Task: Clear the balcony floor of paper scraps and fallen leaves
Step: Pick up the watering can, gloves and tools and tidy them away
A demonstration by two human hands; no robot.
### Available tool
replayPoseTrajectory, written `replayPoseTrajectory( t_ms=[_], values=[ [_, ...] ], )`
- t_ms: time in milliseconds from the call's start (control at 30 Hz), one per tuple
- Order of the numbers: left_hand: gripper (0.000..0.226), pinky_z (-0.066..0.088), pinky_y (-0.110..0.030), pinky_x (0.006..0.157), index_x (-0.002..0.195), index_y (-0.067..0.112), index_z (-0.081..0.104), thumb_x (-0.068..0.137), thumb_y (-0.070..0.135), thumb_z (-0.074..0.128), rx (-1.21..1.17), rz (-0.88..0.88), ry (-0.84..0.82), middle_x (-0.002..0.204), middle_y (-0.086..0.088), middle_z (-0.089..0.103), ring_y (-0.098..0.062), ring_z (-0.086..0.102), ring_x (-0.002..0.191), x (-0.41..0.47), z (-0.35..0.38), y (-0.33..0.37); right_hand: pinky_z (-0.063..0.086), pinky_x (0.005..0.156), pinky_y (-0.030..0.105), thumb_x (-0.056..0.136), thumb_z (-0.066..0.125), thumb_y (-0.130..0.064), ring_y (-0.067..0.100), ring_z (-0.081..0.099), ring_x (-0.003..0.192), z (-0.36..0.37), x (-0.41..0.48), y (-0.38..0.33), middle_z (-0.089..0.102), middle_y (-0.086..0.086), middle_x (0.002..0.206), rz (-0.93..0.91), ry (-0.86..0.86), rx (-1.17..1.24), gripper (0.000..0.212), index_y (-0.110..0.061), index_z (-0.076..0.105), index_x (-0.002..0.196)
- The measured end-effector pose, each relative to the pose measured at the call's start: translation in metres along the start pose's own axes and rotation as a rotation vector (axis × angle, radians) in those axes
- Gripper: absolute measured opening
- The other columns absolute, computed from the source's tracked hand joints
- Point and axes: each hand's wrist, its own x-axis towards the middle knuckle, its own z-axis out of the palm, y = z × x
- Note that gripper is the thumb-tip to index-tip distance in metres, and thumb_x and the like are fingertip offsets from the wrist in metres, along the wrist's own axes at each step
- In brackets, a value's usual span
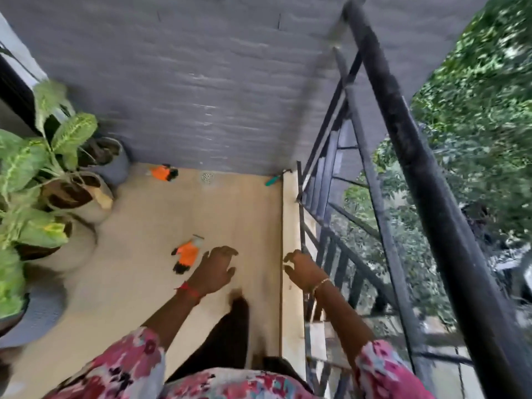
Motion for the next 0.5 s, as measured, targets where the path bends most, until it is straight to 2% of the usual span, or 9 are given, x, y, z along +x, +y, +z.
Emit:
replayPoseTrajectory(
  t_ms=[100, 133, 200, 233, 300, 333, 433, 467, 500],
  values=[
    [0.051, 0.031, -0.036, 0.107, 0.133, 0.010, 0.047, 0.088, 0.033, 0.039, 0.025, -0.005, -0.005, 0.137, -0.007, 0.047, -0.024, 0.042, 0.129, 0.064, -0.034, -0.003, 0.027, 0.096, 0.021, 0.094, 0.046, -0.010, 0.026, 0.048, 0.118, -0.030, 0.063, 0.002, 0.054, 0.016, 0.123, -0.019, 0.013, -0.044, 0.030, 0.000, 0.055, 0.121],
    [0.047, 0.030, -0.034, 0.108, 0.134, 0.011, 0.046, 0.091, 0.031, 0.042, 0.037, -0.008, -0.002, 0.139, -0.005, 0.046, -0.023, 0.040, 0.130, 0.092, -0.044, -0.007, 0.031, 0.091, 0.021, 0.091, 0.050, -0.005, 0.028, 0.055, 0.108, -0.042, 0.089, 0.000, 0.059, 0.019, 0.113, -0.018, 0.063, -0.045, 0.024, 0.004, 0.060, 0.112],
    [0.042, 0.029, -0.034, 0.109, 0.135, 0.010, 0.044, 0.094, 0.022, 0.047, 0.051, 0.001, 0.009, 0.141, -0.006, 0.044, -0.023, 0.038, 0.132, 0.147, -0.061, -0.019, 0.038, 0.075, 0.019, 0.075, 0.061, 0.004, 0.030, 0.067, 0.077, -0.061, 0.136, 0.001, 0.066, 0.023, 0.084, 0.018, 0.119, 0.053, 0.011, 0.009, 0.066, 0.084],
    [0.042, 0.028, -0.035, 0.109, 0.136, 0.010, 0.043, 0.095, 0.019, 0.048, 0.057, 0.013, 0.001, 0.142, -0.006, 0.043, -0.023, 0.037, 0.133, 0.170, -0.068, -0.025, 0.039, 0.074, 0.020, 0.074, 0.062, 0.006, 0.030, 0.068, 0.075, -0.071, 0.157, 0.003, 0.067, 0.024, 0.083, 0.017, 0.109, 0.074, 0.010, 0.010, 0.066, 0.082],
    [0.043, 0.027, -0.035, 0.110, 0.137, 0.012, 0.040, 0.096, 0.019, 0.047, 0.086, 0.026, -0.052, 0.144, -0.006, 0.040, -0.022, 0.035, 0.134, 0.216, -0.093, -0.032, 0.034, 0.086, 0.021, 0.090, 0.053, -0.001, 0.030, 0.061, 0.102, -0.093, 0.198, 0.004, 0.063, 0.023, 0.107, 0.090, 0.163, 0.097, 0.019, 0.008, 0.064, 0.103],
    [0.043, 0.027, -0.035, 0.110, 0.138, 0.013, 0.039, 0.096, 0.020, 0.046, 0.104, 0.011, -0.067, 0.144, -0.006, 0.039, -0.023, 0.034, 0.134, 0.237, -0.103, -0.037, 0.032, 0.087, 0.020, 0.093, 0.051, -0.006, 0.030, 0.057, 0.108, -0.102, 0.216, 0.008, 0.061, 0.021, 0.113, 0.139, 0.144, 0.113, 0.022, 0.005, 0.063, 0.108],
    [0.043, 0.027, -0.036, 0.109, 0.136, 0.011, 0.043, 0.094, 0.019, 0.046, 0.098, 0.008, -0.059, 0.142, -0.008, 0.042, -0.025, 0.035, 0.134, 0.299, -0.135, -0.048, 0.036, 0.085, 0.025, 0.094, 0.047, -0.007, 0.031, 0.057, 0.107, -0.120, 0.281, 0.011, 0.062, 0.020, 0.113, 0.223, 0.104, 0.225, 0.023, 0.004, 0.064, 0.106],
    [0.042, 0.030, -0.038, 0.108, 0.132, 0.009, 0.047, 0.092, 0.021, 0.045, 0.089, -0.003, -0.080, 0.137, -0.009, 0.047, -0.027, 0.040, 0.131, 0.320, -0.140, -0.052, 0.036, 0.087, 0.027, 0.095, 0.044, -0.008, 0.030, 0.057, 0.108, -0.122, 0.305, 0.013, 0.063, 0.018, 0.114, 0.216, 0.029, 0.194, 0.026, 0.002, 0.064, 0.107],
    [0.043, 0.037, -0.042, 0.103, 0.124, 0.006, 0.055, 0.087, 0.024, 0.043, 0.095, 0.039, -0.068, 0.128, -0.012, 0.055, -0.030, 0.049, 0.123, 0.328, -0.142, -0.052, 0.036, 0.090, 0.029, 0.095, 0.042, -0.008, 0.029, 0.056, 0.110, -0.123, 0.316, 0.012, 0.063, 0.017, 0.115, 0.203, 0.045, 0.231, 0.028, 0.001, 0.065, 0.108]
  ],
)
